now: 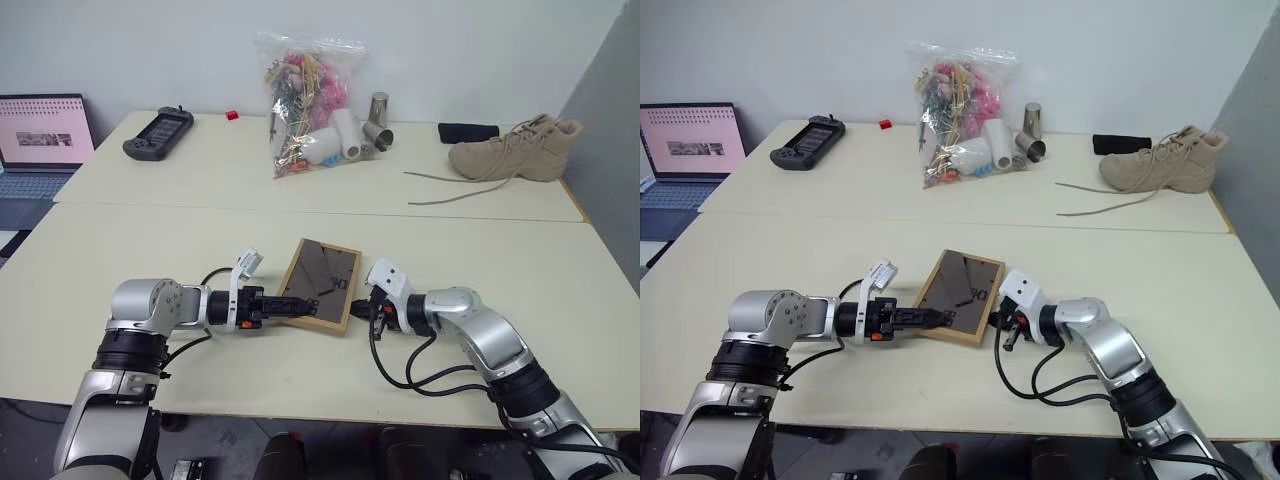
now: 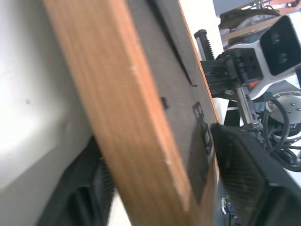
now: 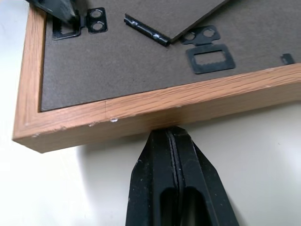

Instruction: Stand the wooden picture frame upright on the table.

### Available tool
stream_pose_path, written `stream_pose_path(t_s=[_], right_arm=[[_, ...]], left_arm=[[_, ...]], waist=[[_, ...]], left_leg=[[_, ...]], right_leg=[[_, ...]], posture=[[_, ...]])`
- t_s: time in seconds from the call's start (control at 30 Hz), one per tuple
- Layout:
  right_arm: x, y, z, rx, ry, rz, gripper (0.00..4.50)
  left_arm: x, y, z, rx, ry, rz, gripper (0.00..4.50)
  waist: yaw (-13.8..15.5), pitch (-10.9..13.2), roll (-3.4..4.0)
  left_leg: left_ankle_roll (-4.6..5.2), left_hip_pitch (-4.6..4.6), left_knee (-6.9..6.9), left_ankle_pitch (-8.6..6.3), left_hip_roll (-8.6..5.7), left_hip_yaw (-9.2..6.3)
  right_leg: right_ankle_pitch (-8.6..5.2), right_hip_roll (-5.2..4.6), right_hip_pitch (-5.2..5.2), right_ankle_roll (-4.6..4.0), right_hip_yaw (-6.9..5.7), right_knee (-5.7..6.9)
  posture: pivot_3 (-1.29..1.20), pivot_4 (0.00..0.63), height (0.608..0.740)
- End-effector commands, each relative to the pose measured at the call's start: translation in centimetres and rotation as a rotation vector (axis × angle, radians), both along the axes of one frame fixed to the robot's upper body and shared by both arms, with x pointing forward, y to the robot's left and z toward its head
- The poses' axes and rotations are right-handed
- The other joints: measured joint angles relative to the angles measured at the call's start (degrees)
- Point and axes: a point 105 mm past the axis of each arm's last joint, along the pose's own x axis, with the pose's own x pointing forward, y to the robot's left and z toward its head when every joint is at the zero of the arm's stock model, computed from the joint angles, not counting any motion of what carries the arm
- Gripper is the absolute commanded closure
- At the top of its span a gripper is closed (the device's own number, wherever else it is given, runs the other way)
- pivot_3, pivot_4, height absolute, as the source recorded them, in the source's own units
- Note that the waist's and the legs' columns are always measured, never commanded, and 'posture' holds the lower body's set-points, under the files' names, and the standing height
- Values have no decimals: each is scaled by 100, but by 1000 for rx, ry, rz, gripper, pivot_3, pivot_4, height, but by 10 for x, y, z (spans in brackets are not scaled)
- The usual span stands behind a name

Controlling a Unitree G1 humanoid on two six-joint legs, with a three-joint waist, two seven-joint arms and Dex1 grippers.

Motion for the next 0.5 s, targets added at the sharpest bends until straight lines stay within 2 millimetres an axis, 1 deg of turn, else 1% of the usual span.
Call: stream_pose_path(t_s=[0.03, 0.07, 0.13, 0.23, 0.33, 0.4, 0.47, 0.5], right_arm=[[-2, -5, -2, -9, -4, -9, 4500], [-1, -6, -1, -8, -6, -14, 4500], [1, -10, 0, -9, -10, -25, 4500], [7, -25, 5, -8, -24, -47, 4500], [11, -45, 16, 13, 4, -75, 4500], [13, -57, 28, 43, 31, -82, 4500], [14, -64, 47, 103, 56, -79, 4136], [14, -64, 60, 142, 58, -68, 4072]], left_arm=[[-4, -4, 3, -21, -13, -13, 2317], [-4, -4, 4, -27, -17, -12, 2543], [-3, -4, 6, -33, -29, -3, 2851], [-2, -3, 10, -40, -52, 14, 3195], [0, -2, 18, -45, -85, 29, 3200], [2, -2, 25, -52, -118, 38, 3200], [4, -2, 34, -73, -151, 54, 3200], [5, -3, 37, -75, -175, 59, 3200]], waist=[[-3, 0, 0], [-2, 0, 0], [5, 0, -1], [10, 0, -1], [21, 0, -1], [18, 0, -1], [13, 1, -2], [8, 1, -2]], left_leg=[[0, 0, 0, 0, 0, 0], [0, 0, 0, 0, 0, -1], [0, -1, 0, 0, 0, -1], [0, -1, 0, 0, 0, -1], [0, -3, 0, 0, -1, -1], [0, -4, 0, 0, 0, 0], [0, -4, -2, 0, 2, -1], [0, -4, -2, 0, 2, -1]], right_leg=[[0, 0, 0, 0, -1, 0], [0, 0, 0, 0, -1, 0], [0, 0, 0, 0, -1, -1], [0, 0, 1, 0, -1, -3], [0, -1, 1, 0, -1, -6], [0, -1, 1, 0, -1, -8], [0, 0, 0, 0, -1, -8], [0, 1, 0, 0, -1, -8]], posture=[[0, 150, 740], [0, 150, 740], [0, 150, 740], [0, 150, 740], [0, 150, 740], [0, 150, 740], [0, 150, 740], [0, 150, 740]])
